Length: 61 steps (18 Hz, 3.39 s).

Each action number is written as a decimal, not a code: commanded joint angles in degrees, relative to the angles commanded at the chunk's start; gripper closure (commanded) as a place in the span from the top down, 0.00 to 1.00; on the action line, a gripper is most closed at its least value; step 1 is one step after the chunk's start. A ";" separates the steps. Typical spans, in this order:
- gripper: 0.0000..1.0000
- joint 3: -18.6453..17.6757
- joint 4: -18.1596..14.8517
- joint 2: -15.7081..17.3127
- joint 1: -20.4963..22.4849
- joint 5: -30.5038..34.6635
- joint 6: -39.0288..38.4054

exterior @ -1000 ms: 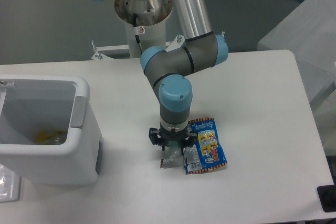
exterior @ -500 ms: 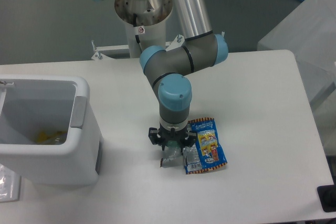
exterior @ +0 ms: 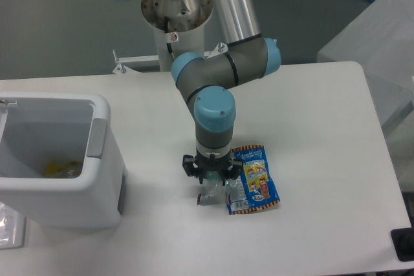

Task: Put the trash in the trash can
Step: 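Align the gripper around the bottle and close on it, then lift the bottle and carry it over the white trash bin, then lower the bottle into the bin and open the gripper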

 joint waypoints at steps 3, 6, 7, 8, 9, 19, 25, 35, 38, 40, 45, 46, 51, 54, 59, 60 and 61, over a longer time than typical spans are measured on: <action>0.58 1.14 0.08 1.93 0.00 -0.53 0.09; 0.58 5.69 0.17 2.90 0.17 -6.13 -0.79; 0.58 7.98 0.17 2.91 0.18 -8.76 -1.75; 0.58 10.18 0.17 2.91 0.35 -11.05 -4.02; 0.58 12.46 0.17 2.91 0.35 -12.90 -6.65; 0.58 26.27 0.61 6.42 0.00 -18.81 -17.66; 0.58 27.95 0.61 9.67 -2.71 -27.41 -20.92; 0.58 24.62 0.61 10.20 -15.99 -27.34 -21.01; 0.58 21.72 0.87 10.03 -17.49 -27.25 -20.04; 0.58 20.58 0.79 9.85 -18.54 -27.25 -19.25; 0.58 17.76 0.79 10.20 -19.51 -27.16 -19.25; 0.58 16.97 0.88 10.37 -19.68 -27.16 -19.25; 0.77 13.10 0.88 12.39 -19.77 -27.16 -16.97; 0.88 12.57 0.79 13.45 -19.77 -27.07 -15.82; 1.00 13.45 0.61 13.72 -19.07 -26.72 -16.26; 1.00 13.88 0.61 13.80 -18.46 -26.63 -16.26; 1.00 14.06 0.61 14.15 -16.80 -26.55 -16.43</action>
